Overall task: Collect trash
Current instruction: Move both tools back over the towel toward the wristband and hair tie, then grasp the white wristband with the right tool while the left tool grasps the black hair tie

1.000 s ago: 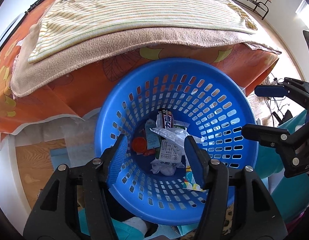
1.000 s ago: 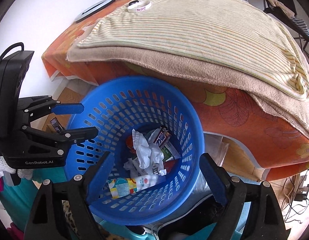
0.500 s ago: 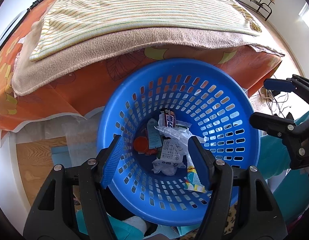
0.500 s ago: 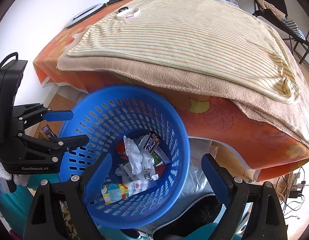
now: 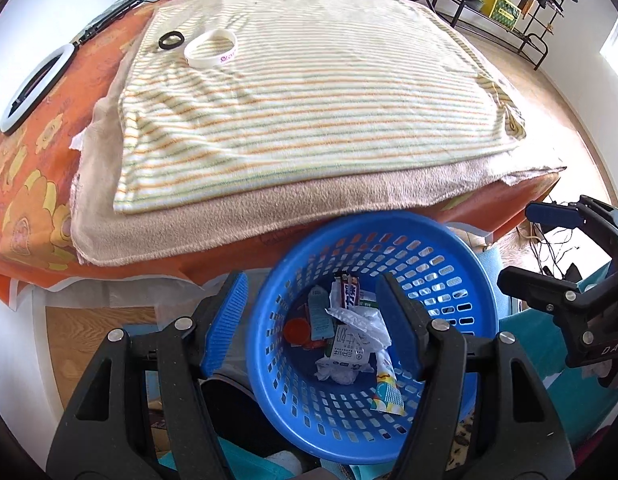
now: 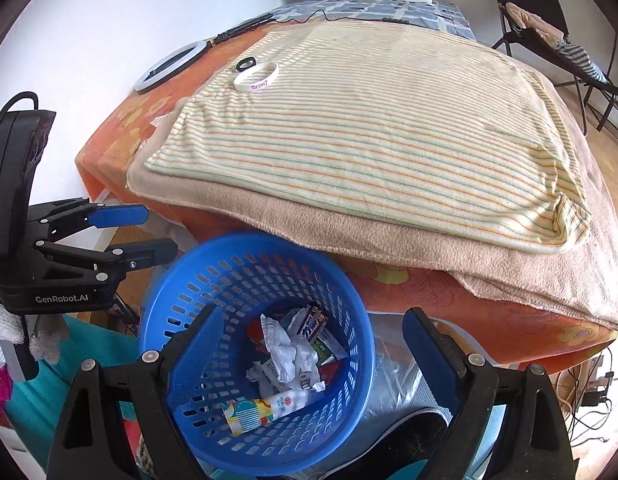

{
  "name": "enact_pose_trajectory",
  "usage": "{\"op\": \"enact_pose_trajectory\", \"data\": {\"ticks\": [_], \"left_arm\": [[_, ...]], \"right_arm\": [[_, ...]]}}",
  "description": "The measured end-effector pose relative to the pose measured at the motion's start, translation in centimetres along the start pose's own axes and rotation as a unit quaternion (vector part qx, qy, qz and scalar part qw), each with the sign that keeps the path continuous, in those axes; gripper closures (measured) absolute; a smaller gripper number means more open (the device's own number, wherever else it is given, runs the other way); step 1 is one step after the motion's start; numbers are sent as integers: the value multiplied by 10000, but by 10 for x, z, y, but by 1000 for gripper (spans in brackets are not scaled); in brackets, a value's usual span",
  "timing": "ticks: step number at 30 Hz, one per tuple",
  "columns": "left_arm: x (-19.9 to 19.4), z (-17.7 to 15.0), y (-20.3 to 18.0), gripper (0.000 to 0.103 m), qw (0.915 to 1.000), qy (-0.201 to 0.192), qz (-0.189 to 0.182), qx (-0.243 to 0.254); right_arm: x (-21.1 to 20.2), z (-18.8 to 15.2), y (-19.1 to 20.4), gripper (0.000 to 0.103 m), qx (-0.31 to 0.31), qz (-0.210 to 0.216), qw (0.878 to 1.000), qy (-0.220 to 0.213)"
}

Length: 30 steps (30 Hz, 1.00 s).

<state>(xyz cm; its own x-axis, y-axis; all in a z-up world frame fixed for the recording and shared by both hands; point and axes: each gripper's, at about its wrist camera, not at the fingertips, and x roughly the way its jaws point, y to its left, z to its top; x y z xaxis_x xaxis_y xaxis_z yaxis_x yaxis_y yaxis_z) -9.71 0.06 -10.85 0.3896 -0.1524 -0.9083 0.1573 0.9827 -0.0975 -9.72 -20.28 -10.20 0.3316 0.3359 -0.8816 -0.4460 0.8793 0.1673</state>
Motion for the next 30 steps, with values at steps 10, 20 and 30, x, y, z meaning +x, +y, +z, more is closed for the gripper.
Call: {"op": "enact_pose_trajectory", "data": {"ticks": [10,20,30], "left_arm": [[-33,76,46,35,9977,-612,200,-215],[-22,159,112,35,9933,-950,341,-570],[30,215,177,61,9877,-797,36,-1345]], "right_arm": [[-13,58,7,11,-181,70,9982,-568],[8,136,26,16,-394,66,9947,-942],[66,204,29,35,109,750,9959,-489]]}}
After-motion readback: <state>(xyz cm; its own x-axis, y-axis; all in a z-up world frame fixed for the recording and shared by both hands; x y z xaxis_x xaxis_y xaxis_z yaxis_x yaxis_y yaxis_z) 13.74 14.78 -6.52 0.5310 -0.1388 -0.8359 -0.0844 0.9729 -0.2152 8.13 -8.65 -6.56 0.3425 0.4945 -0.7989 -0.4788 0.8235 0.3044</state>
